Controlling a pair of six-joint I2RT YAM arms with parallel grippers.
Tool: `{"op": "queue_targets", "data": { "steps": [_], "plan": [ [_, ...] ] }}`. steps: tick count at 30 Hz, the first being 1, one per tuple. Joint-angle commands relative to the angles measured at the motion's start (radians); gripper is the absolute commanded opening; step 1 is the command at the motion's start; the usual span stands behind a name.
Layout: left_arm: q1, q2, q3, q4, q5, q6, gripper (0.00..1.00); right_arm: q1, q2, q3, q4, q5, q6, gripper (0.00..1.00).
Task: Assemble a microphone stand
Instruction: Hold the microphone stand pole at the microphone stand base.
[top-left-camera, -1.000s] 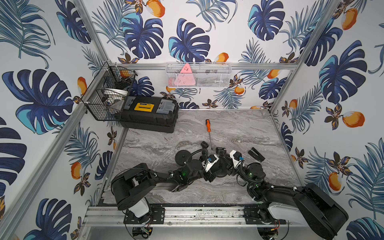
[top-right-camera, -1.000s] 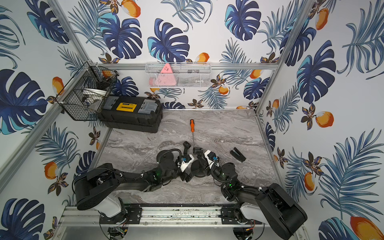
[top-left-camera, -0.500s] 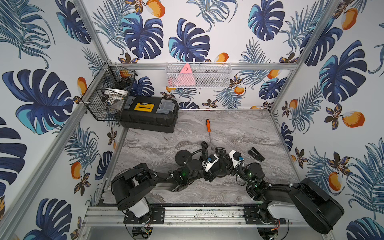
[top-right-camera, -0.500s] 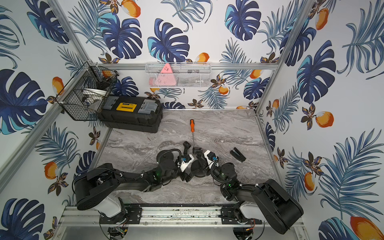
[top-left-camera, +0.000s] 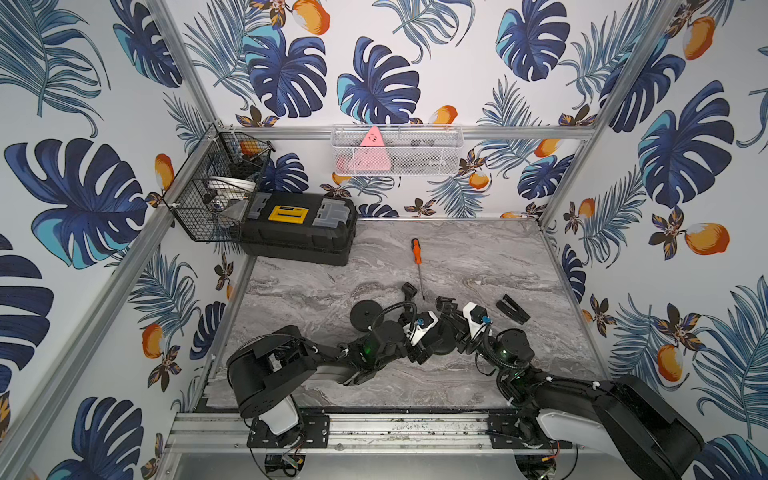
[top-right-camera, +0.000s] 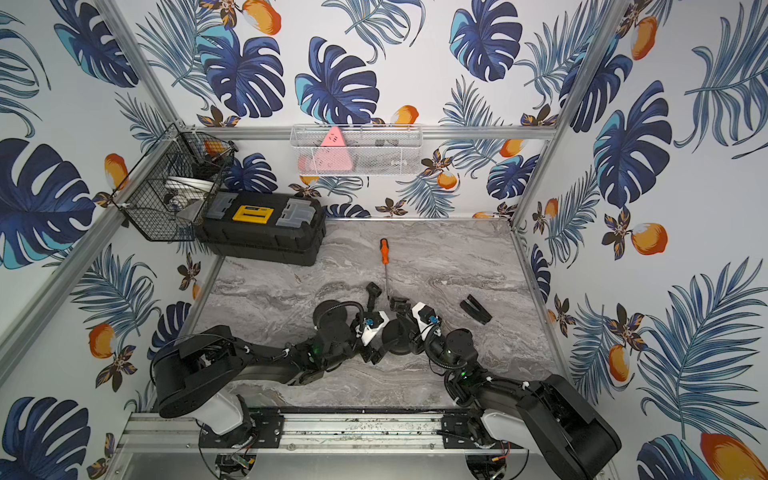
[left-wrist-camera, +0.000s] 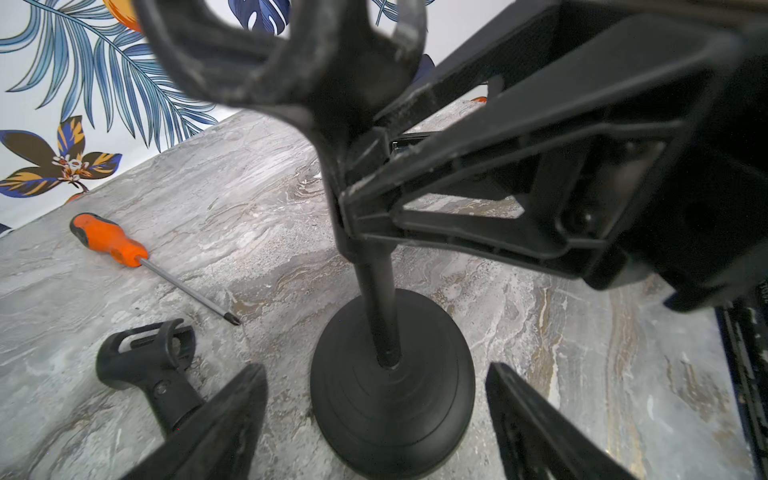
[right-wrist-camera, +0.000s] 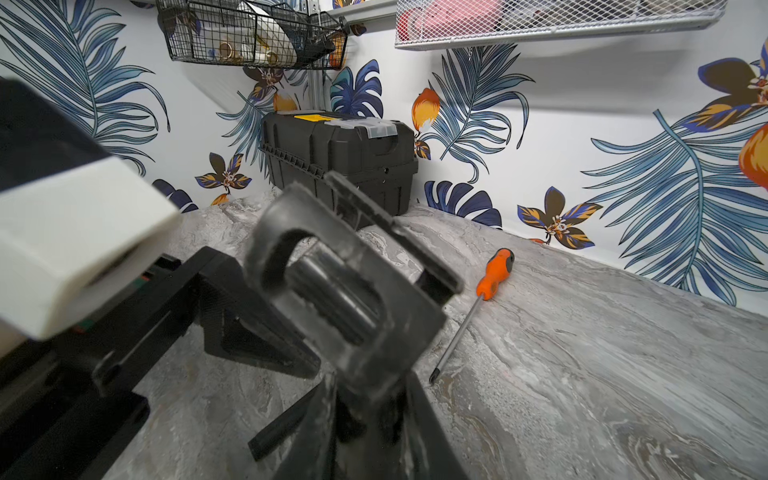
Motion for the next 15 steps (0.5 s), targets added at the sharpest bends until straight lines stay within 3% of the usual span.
{"op": "queue_targets", "data": {
  "steps": [1, 15],
  "plan": [
    [-0.002, 0.007, 0.005, 0.071, -0.029, 0.037, 0.86, 0.001, 0.021, 0.003, -0.057, -0.011, 0.011, 0.13],
    [-0.022, 0.077, -0.027, 0.193, -0.015, 0.045, 0.81, 0.004, -0.067, 0.020, -0.174, -0.009, 0.014, 0.11]
  ]
}}
